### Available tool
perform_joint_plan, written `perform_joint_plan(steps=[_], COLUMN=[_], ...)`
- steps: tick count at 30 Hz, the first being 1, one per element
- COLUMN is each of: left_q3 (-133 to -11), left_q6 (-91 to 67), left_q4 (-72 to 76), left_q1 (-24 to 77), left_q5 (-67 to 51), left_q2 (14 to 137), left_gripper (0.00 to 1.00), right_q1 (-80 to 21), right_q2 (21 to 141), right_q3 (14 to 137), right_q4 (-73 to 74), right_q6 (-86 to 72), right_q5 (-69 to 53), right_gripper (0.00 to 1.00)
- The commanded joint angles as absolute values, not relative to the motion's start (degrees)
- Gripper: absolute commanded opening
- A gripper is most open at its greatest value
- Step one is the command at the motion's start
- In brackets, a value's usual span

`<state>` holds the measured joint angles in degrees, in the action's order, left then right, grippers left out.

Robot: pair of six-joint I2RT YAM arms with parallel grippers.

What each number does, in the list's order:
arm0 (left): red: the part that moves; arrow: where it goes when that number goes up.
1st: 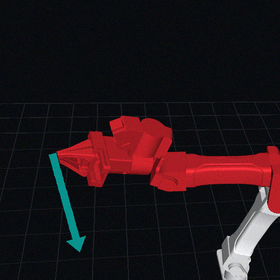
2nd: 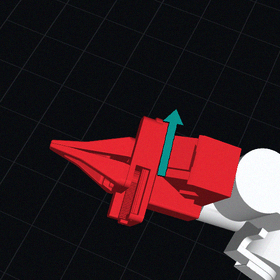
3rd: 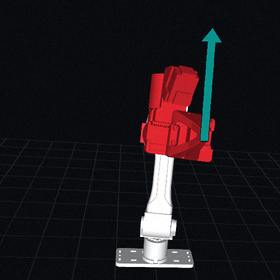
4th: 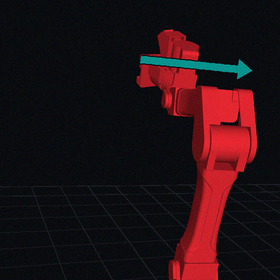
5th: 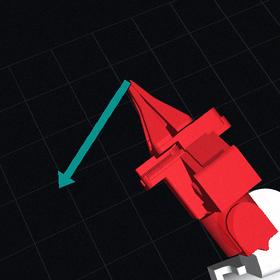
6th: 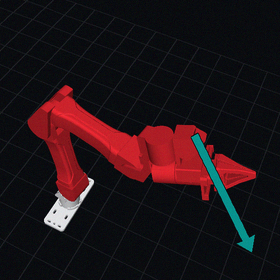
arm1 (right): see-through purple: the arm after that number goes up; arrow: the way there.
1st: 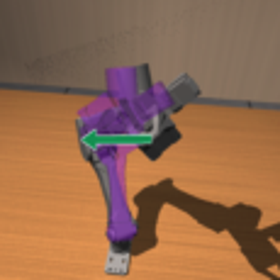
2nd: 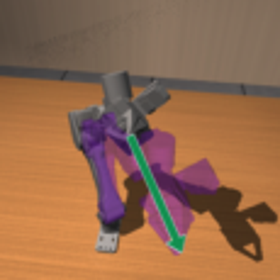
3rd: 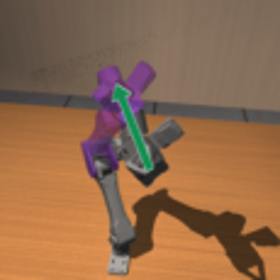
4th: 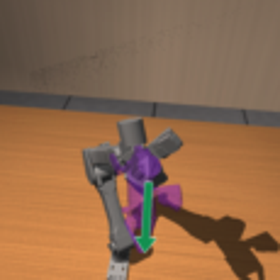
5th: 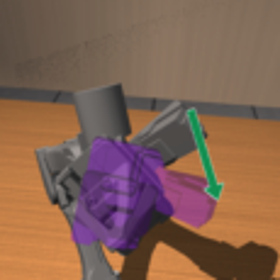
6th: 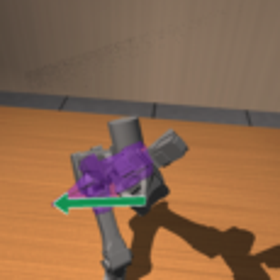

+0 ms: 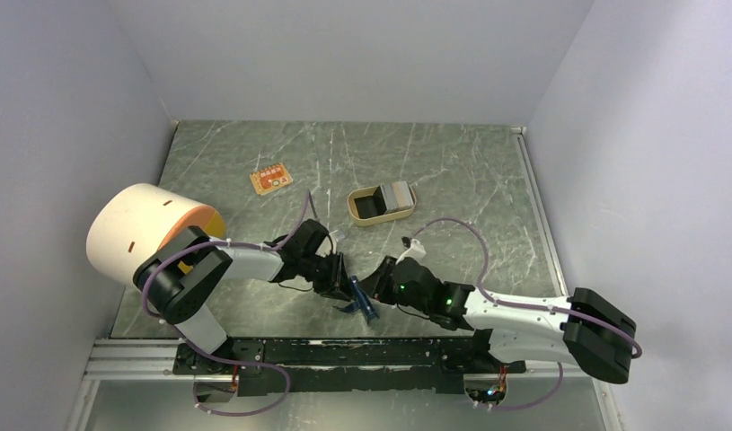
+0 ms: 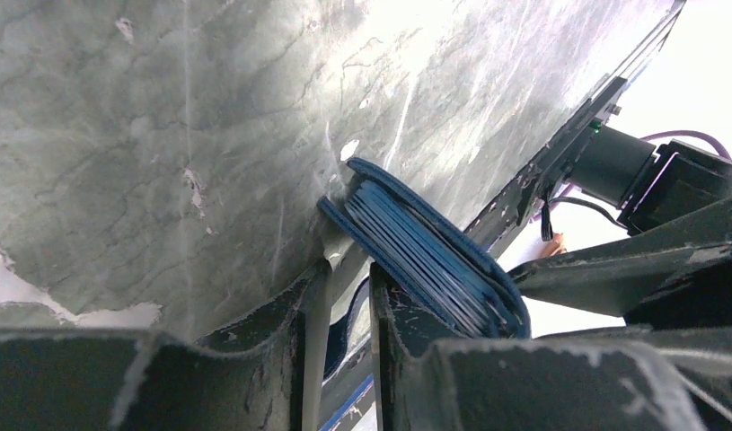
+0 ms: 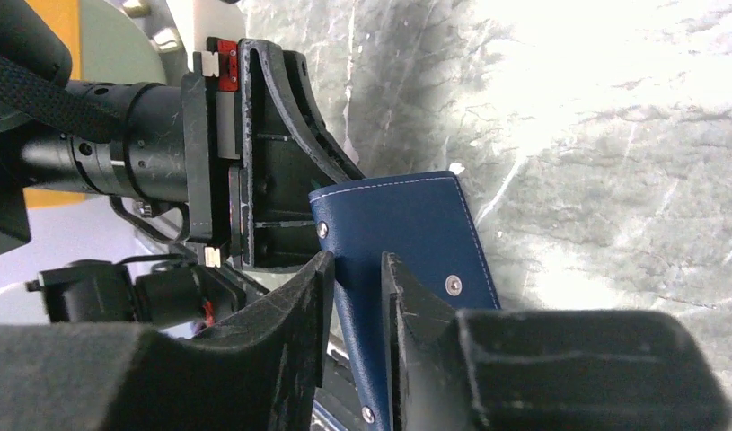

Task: Put the credit cards into the card holder
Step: Turn over the card holder at the center of the board.

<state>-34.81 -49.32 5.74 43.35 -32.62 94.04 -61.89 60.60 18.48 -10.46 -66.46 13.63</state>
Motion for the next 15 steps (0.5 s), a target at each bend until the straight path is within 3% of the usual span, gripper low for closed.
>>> perform_joint_plan(steps=[1, 6, 15], left_q3=[-34.18, -36.83, -36.3], left_q6=[-49.5, -47.37, -50.94], left_q4=[8.19, 3.36, 1.85], left_q1=[43.76, 42.75, 41.16], left_q5=[-33.23, -31.85, -35.09], left_q2=[94.78, 92.71, 86.3], left_gripper=[0.29, 0.29, 0.31], right_q1=[-62.84, -63.29, -63.29], right_q2=[63.86, 64.96, 58.8], right_q3=[21.46, 18.87, 14.16], right_q4=[-4.15, -13.59, -10.27], right_q6=[-61.24, -63.51, -68.34], right_q5=[14.22, 10.13, 15.8], right_gripper=[0.3, 0.28, 0.26])
